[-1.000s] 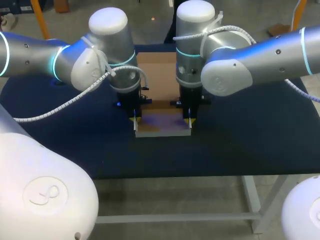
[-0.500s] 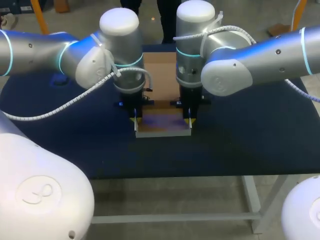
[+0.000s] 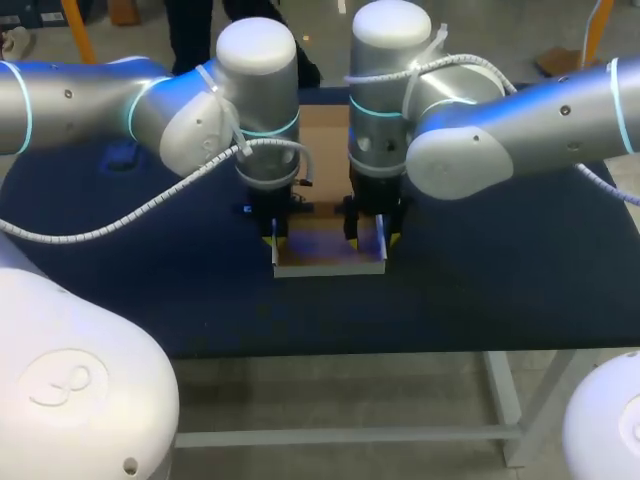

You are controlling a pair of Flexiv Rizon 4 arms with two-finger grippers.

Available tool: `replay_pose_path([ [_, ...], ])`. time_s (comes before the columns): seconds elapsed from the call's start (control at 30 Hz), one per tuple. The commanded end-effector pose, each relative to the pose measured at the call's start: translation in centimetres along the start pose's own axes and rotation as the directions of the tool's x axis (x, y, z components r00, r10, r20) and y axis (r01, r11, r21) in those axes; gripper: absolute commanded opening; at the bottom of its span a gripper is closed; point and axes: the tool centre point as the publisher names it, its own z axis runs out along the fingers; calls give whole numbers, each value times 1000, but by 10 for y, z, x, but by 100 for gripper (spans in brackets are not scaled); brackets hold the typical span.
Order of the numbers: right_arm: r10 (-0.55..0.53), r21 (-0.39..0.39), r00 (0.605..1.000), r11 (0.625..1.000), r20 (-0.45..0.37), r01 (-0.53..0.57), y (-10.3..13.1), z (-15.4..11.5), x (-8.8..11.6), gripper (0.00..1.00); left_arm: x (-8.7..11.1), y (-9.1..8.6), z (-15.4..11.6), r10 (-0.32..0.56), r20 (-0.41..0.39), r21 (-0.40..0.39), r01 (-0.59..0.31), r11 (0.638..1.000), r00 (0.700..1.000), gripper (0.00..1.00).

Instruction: Assemble the packaging by folding the flat box into shape, placing the metal phone stand inside, and closing the box properly

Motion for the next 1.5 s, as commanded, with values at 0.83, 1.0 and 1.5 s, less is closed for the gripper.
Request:
replay_pose_path([
  [0.83,-508,-339,842,837,-184,431,-43,-75,-42,100,2,2,-6,-1,36,12,1,1000,999,0],
  [1.0,-509,-343,840,836,-188,429,-43,-77,-45,100,0,3,-8,-6,37,15,6,1000,999,0],
  [1.5,-659,-384,729,732,-187,563,-59,-82,-54,100,-2,5,-9,14,59,10,-14,1000,998,0],
])
